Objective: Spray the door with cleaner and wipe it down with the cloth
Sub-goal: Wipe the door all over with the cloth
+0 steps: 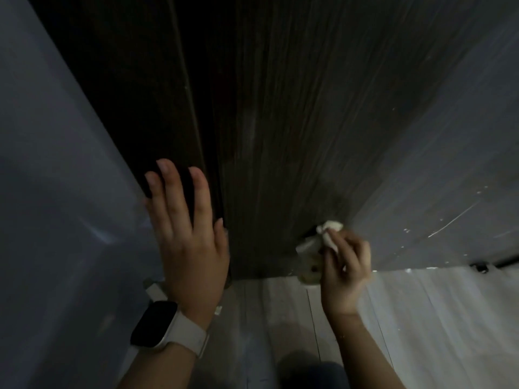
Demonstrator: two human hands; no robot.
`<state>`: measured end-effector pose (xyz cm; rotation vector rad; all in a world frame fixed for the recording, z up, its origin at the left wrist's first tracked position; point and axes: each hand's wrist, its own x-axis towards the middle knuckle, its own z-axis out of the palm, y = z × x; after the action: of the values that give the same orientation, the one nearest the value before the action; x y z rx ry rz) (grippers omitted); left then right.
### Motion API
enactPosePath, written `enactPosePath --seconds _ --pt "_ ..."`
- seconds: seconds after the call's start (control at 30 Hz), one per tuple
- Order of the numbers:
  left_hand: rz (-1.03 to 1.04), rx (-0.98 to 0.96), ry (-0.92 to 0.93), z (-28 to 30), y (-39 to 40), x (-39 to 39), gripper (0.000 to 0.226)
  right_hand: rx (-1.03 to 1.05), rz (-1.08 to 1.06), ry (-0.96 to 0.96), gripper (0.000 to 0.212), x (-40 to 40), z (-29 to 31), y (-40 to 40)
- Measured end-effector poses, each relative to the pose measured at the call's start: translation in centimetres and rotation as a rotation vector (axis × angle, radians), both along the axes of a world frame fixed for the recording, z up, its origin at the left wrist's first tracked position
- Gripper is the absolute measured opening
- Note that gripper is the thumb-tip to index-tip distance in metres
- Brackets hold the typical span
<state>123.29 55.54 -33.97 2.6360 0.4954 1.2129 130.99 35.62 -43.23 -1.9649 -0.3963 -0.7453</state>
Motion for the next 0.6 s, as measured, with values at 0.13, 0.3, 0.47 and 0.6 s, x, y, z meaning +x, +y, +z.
enactPosePath --seconds 0.13,0.3,0.47,0.6 --pt "0.009 -0.008 -0.02 0.3 0.0 0.2 0.094 0.018 -0.017 -0.179 0.02 1.6 3.0 1.3" --pt "0.007 0.0 -0.023 -0.1 0.1 0.2 0.105 -0.087 0.101 0.234 0.019 -0.2 -6.4 0.3" --pt "-0.021 -0.024 -0.012 0.2 -0.2 0.1 0.09 0.049 0.018 0.114 0.013 -0.2 -2.6 0.9" --pt "-0.009 -0.027 -0.03 0.4 -0.3 0.2 0.088 0.131 -0.04 -0.044 0.009 0.6 0.7 1.9"
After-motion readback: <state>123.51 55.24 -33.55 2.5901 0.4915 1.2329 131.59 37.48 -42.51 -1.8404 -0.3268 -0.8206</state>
